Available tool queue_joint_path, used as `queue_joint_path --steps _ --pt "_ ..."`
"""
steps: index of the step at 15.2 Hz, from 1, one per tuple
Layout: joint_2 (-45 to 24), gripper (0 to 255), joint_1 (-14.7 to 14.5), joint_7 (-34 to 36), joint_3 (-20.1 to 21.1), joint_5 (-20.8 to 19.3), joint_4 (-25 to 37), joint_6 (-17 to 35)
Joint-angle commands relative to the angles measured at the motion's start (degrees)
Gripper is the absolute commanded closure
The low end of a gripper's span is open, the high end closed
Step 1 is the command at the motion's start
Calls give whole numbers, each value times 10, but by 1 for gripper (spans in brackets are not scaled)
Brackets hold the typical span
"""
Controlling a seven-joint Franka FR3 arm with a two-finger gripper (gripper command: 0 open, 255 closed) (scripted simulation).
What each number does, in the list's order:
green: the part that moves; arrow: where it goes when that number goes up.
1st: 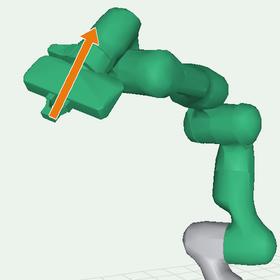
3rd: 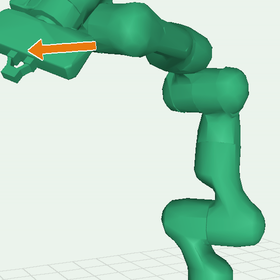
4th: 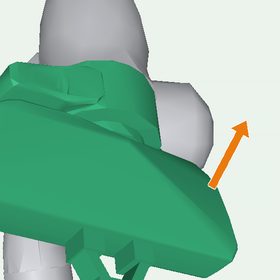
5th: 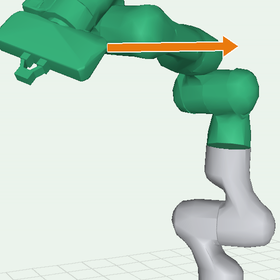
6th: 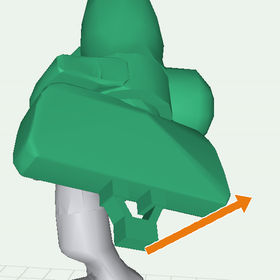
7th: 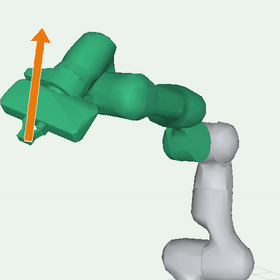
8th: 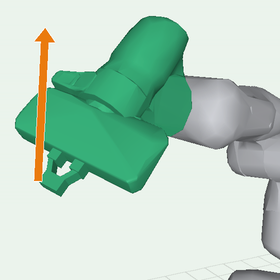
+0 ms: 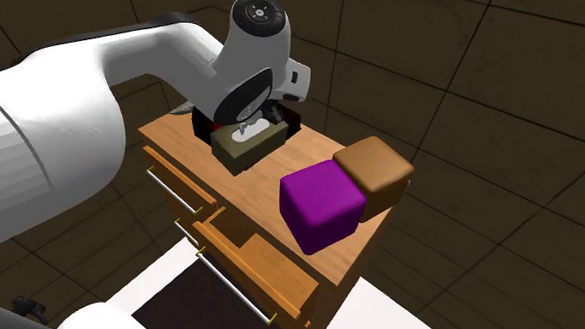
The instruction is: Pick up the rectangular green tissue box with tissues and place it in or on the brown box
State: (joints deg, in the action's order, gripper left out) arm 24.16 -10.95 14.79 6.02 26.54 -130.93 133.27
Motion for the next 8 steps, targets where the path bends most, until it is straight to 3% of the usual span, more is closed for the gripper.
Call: queue_joint_path --steps 1,8 --pt "2 255 2 6 0 -5 12 -14" --pt "3 255 8 27 -2 -20 63 -64"
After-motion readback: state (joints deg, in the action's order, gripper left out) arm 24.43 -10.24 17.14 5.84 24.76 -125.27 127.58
